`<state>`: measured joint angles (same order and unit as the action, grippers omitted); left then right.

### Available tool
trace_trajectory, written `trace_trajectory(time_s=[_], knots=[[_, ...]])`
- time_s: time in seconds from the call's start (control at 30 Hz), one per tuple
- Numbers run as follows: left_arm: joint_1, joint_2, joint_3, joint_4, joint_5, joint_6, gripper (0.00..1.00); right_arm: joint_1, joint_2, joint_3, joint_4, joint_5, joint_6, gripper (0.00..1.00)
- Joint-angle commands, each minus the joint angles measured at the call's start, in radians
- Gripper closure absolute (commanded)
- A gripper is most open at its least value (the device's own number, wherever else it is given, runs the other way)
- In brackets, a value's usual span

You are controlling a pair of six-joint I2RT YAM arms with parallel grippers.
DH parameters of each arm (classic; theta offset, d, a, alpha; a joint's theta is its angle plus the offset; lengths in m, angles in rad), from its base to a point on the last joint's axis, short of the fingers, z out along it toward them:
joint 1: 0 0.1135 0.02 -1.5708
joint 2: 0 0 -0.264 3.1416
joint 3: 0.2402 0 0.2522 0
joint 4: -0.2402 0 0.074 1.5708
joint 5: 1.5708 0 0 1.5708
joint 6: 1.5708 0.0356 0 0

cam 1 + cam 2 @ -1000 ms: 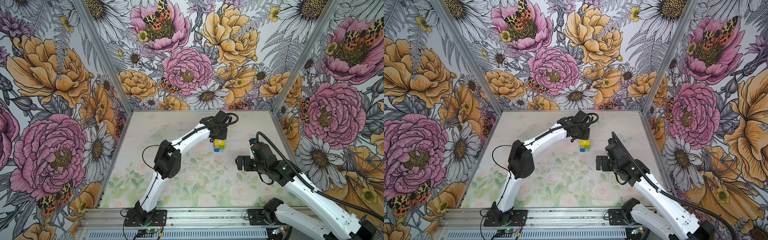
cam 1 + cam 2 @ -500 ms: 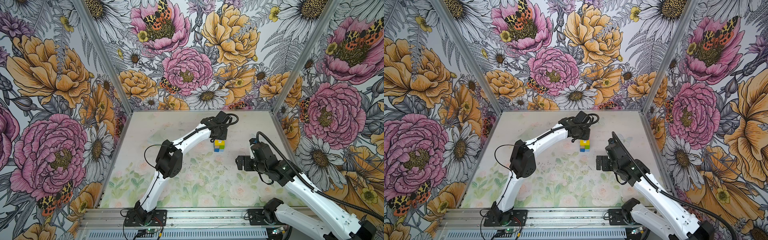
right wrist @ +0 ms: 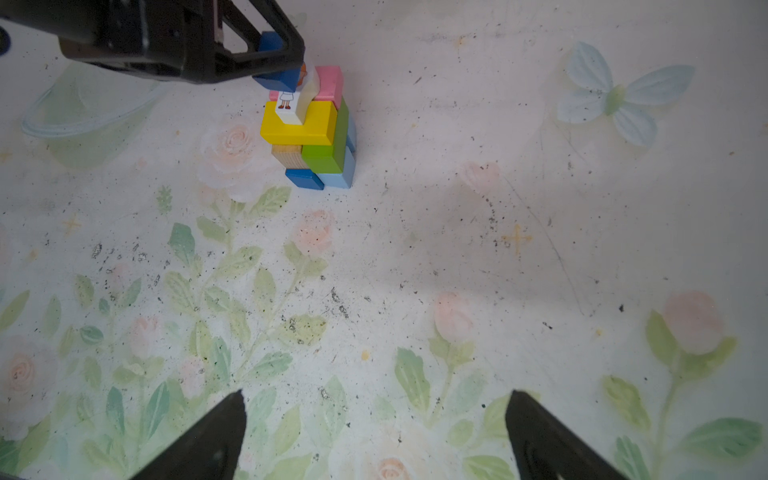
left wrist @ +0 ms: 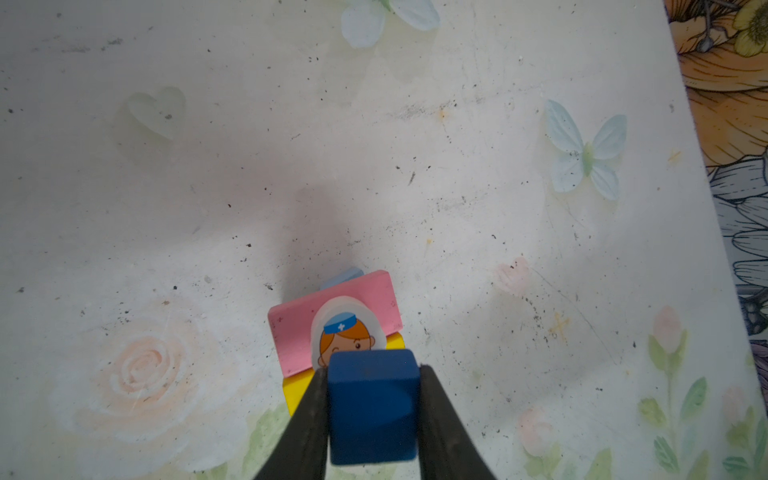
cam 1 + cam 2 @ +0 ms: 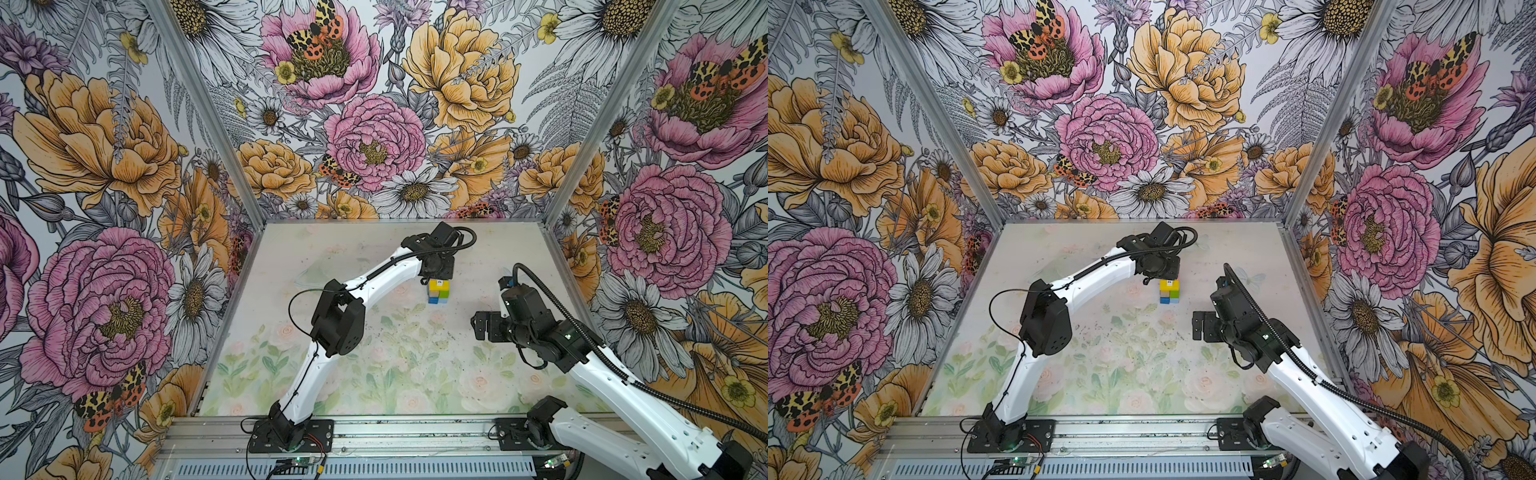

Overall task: Build the wood block tower
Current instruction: 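Lower the blue cube onto the pink block beside the nurse token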

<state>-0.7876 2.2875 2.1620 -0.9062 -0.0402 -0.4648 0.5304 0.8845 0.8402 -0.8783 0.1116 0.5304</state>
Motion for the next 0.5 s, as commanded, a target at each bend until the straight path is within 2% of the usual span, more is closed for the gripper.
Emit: trace_trajectory(time_s=[0.0,0.47], knots=[[0.012,0.02,0.033,0.0,-0.033,-0.008,0.82,-0.008,-0.013,0.007,0.027,0.008,-0.015,0.0],[0.014,0.027,0.042,0.001,-0.033,-0.011,0.81,-0.01,-0.015,0.007,0.027,0.005,-0.015,0.01]])
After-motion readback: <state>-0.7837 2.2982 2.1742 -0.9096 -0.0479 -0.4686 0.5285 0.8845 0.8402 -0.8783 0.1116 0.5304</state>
